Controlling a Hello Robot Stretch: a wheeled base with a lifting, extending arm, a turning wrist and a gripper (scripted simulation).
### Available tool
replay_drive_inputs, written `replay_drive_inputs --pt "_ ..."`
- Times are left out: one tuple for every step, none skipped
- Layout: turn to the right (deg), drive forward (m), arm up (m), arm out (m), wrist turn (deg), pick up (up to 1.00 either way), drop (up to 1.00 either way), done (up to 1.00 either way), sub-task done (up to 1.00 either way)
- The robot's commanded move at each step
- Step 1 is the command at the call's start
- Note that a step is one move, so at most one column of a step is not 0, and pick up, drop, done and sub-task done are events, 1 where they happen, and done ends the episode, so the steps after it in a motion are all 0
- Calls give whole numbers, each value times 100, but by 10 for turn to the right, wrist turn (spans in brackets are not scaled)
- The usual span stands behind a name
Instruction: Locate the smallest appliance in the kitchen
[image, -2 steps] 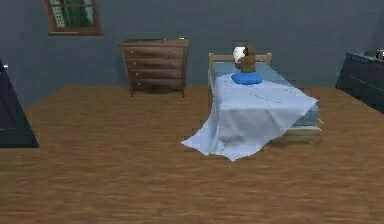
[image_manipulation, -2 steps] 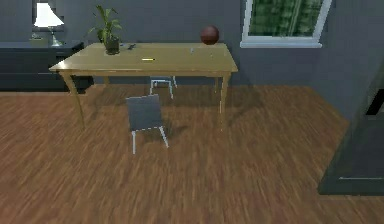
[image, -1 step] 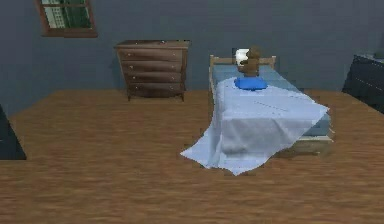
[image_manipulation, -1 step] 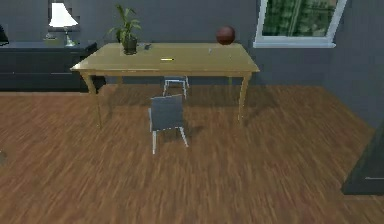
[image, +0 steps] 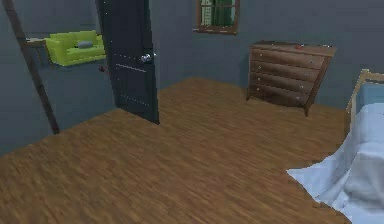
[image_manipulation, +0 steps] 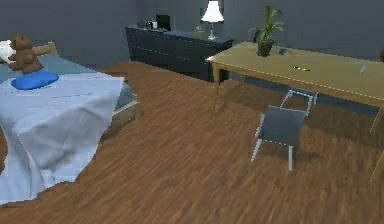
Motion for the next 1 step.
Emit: replay_drive_inputs --pt "0 15 0 0 0 0 0 0 0"
